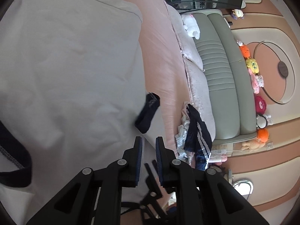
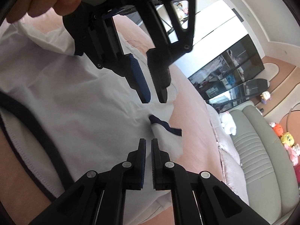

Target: Fold clothes

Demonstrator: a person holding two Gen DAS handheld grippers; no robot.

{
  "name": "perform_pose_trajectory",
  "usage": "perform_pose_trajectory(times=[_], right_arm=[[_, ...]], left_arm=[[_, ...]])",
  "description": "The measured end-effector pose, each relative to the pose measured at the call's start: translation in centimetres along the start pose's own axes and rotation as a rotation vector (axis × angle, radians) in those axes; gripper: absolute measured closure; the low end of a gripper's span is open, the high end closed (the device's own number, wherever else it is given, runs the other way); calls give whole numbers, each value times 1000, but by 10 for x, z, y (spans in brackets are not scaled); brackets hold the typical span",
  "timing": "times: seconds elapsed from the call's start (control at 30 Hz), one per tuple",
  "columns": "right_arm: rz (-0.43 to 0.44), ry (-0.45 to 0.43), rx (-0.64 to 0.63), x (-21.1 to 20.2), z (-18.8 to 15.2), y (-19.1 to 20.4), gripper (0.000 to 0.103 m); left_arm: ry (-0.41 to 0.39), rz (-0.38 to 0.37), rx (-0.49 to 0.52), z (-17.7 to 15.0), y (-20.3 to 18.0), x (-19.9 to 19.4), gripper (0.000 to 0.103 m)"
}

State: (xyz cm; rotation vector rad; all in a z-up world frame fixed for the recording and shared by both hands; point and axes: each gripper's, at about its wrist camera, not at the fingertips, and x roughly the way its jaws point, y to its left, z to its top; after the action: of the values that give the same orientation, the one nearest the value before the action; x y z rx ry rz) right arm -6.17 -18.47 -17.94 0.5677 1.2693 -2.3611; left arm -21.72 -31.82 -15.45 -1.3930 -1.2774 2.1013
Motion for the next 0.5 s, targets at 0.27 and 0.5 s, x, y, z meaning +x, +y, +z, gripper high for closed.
perform_pose_trajectory(times=[0.27,0.5], right_arm=[[-20,-17,9,-6,-12,-51,43],[118,89,312,49,-33,-128,38]], left_arm=[[-42,20,-17,7,2,-7,17],[-14,53,68,17,-12,7,17]])
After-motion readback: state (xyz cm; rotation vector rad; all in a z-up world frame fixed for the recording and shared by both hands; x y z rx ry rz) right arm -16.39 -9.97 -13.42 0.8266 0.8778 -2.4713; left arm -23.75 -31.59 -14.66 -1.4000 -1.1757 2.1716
